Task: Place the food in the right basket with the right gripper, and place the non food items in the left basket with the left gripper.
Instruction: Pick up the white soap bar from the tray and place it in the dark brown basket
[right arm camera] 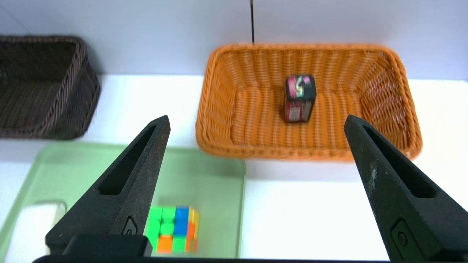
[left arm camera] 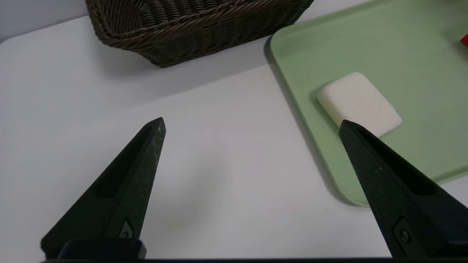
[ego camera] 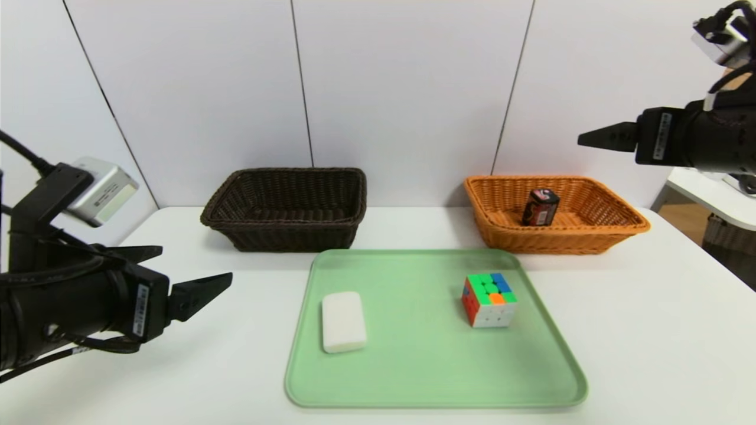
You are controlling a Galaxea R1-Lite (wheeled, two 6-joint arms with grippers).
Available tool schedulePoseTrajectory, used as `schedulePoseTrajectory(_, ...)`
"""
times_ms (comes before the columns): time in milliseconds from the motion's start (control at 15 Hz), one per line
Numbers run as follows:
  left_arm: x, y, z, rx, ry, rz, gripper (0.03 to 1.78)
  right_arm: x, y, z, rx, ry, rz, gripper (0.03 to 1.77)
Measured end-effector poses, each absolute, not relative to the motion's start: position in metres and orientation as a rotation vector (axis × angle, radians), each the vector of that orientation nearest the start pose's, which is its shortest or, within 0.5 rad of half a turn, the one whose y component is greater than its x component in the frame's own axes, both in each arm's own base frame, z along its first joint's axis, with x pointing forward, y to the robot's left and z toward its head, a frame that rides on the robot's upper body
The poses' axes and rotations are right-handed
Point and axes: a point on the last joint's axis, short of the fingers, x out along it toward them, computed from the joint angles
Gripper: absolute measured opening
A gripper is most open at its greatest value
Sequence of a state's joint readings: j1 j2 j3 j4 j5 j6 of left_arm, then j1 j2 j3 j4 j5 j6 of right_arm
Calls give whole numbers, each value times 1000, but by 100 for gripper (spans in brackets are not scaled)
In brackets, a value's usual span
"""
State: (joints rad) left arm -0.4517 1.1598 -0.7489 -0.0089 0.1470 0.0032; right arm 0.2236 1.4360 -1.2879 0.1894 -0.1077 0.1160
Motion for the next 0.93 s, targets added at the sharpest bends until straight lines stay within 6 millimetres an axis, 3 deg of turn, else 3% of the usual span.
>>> schedulePoseTrajectory(200, 167, -97, 252, 150, 359, -317, 169, 215, 49, 316, 59, 320, 104, 167)
schedulePoseTrajectory(533, 192, -141, 251, 196, 418, -309, 169, 202, 50, 306, 50, 341, 97, 169)
schedulePoseTrajectory(933, 187, -178, 267, 210, 584, -295, 169, 192, 51, 297, 49, 366, 114, 169)
